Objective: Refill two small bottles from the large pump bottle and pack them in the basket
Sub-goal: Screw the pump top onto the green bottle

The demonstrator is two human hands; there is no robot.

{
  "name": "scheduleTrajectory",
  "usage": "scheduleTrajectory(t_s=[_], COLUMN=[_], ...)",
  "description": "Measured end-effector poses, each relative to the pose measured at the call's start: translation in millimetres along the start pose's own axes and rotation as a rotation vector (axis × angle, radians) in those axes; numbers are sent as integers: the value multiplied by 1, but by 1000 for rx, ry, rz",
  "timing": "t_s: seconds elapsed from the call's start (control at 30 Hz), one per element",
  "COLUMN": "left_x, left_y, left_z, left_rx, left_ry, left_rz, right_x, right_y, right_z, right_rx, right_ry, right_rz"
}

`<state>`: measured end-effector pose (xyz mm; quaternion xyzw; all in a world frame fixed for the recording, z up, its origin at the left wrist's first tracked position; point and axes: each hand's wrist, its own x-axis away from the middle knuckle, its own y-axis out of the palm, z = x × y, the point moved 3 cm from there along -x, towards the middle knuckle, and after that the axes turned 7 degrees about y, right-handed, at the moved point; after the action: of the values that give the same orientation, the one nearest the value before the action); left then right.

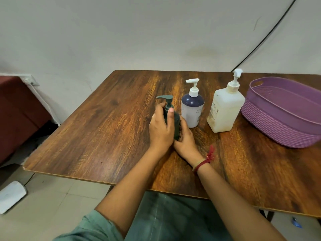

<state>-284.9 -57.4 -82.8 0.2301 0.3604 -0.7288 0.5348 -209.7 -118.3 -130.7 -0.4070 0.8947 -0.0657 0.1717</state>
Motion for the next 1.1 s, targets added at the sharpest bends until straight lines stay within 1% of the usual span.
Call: scheduleTrajectory(t_s=[0.1, 0.2, 0.33, 0.47, 0.53, 0.7, 0.8, 0.93, 1.1], left_x=[-5, -7, -3, -1, -1, -6, -7, -6, -7], left_y=[-2, 1, 1, 1, 1, -1, 0, 0, -3], left_z=[3, 2, 0, -1, -1, -2, -3, -4, -8], left_rx=[81, 68, 58, 18, 26, 130, 148, 137, 116], left_ry=[-80, -131, -73, 3, 5, -157, -198, -129, -57], left_rz=[26, 58, 50, -8, -9, 42, 49, 41, -23], right_x=[0, 0, 0, 0, 0, 0, -1, 1, 2], right_y=[1, 0, 0, 0, 0, 1, 1, 1, 0], right_z=[1, 1, 0, 0, 1, 3, 5, 4, 4], right_rx=[12, 12, 10, 19, 25, 43, 41, 47, 96], right_ry=[12, 4, 16, 7, 15, 28, 43, 59, 52], right_rz=[-14, -11, -14, -8, -6, -11, -7, -10, -7])
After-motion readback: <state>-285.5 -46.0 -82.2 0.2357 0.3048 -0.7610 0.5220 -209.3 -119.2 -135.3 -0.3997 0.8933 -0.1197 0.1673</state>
